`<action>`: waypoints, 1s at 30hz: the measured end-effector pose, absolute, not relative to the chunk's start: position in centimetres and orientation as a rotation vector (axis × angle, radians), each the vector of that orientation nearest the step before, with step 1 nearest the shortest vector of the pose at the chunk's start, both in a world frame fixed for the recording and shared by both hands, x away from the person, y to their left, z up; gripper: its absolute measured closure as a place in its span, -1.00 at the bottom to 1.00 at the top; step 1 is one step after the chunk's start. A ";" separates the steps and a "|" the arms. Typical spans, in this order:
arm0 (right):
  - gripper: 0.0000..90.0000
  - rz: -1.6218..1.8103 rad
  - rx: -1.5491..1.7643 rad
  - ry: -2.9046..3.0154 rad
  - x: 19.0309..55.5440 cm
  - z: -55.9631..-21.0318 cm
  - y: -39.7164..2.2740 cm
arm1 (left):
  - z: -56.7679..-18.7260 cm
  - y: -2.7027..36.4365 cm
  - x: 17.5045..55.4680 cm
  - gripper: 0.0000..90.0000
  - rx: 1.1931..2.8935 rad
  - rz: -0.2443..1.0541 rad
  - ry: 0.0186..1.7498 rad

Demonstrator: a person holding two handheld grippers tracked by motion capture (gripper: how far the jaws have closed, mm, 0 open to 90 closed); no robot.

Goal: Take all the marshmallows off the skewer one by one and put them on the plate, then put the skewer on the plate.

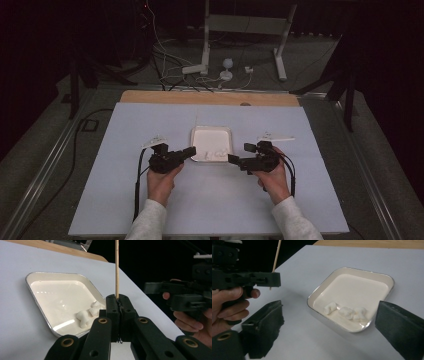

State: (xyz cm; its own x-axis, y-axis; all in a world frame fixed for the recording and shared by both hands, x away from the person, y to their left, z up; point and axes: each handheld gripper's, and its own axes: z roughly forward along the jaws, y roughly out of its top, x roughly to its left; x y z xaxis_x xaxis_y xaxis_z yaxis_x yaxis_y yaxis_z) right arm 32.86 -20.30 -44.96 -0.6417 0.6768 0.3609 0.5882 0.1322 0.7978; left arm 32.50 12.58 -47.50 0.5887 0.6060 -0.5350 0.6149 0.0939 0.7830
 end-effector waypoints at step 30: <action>-0.87 1.495 1.337 2.221 31.4 -45.6 -23.9 | -50.3 9.4 35.9 0.98 1.613 0.003 1.255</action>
